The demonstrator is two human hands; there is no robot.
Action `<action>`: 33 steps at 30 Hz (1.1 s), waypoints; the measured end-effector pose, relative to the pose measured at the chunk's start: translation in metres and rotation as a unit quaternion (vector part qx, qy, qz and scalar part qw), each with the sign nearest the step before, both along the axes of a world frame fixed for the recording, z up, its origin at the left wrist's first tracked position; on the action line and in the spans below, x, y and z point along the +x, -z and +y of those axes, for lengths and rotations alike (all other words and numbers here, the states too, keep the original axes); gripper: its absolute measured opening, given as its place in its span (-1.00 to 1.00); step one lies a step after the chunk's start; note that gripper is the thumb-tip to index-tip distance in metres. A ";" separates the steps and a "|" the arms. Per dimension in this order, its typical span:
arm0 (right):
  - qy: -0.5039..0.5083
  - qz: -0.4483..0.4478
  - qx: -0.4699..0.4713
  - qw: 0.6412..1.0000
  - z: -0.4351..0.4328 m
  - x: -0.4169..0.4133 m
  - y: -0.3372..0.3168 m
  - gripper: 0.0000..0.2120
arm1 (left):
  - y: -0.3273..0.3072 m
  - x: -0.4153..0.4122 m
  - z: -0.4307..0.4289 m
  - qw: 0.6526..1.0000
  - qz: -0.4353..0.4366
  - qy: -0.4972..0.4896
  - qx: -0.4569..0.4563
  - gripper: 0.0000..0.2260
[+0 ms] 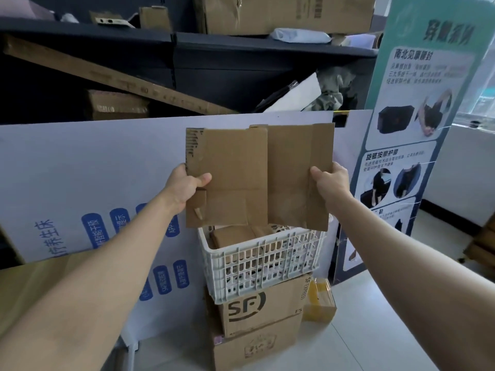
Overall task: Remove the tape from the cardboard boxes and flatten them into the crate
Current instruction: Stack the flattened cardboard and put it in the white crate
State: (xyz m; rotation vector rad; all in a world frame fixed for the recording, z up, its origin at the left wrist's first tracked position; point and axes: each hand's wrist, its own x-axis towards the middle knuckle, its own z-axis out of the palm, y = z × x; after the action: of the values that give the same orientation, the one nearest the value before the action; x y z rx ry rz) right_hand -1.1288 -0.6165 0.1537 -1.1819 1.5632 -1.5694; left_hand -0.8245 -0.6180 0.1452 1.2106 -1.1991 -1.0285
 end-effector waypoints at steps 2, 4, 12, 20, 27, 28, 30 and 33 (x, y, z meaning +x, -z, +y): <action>-0.013 0.000 0.001 1.000 -0.018 -0.012 0.003 -0.88 | 0.002 -0.013 -0.012 1.000 0.005 -0.006 -0.003 -0.66; -0.029 0.001 0.008 1.000 -0.034 -0.027 0.007 -0.95 | 0.006 -0.030 -0.021 1.000 0.007 -0.012 -0.002 -0.71; -0.132 0.018 0.049 0.990 -0.102 -0.089 0.032 -0.88 | 0.039 -0.130 -0.053 0.995 0.041 -0.083 0.038 -0.70; -0.216 0.016 0.115 0.969 -0.161 -0.086 0.066 -0.73 | 0.072 -0.175 -0.095 0.979 0.014 -0.165 0.123 -0.50; -0.232 0.032 0.136 0.963 -0.211 -0.074 0.086 -0.64 | 0.091 -0.161 -0.145 0.973 0.014 -0.161 0.166 -0.49; -0.229 0.036 0.135 0.963 -0.218 -0.071 0.088 -0.66 | 0.092 -0.157 -0.151 0.972 0.018 -0.159 0.173 -0.52; -0.222 0.032 0.134 0.965 -0.232 -0.064 0.092 -0.65 | 0.094 -0.151 -0.163 0.970 0.024 -0.156 0.186 -0.55; -0.237 0.001 0.149 0.960 -0.247 -0.052 0.098 -0.66 | 0.100 -0.145 -0.179 0.965 0.020 -0.167 0.201 -0.53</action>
State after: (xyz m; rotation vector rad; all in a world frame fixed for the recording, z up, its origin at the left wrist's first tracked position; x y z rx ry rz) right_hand -1.1810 -0.8637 0.0554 -1.2651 1.3291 -0.9851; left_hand -0.9697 -0.7967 0.0450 1.6356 -0.7342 -1.0602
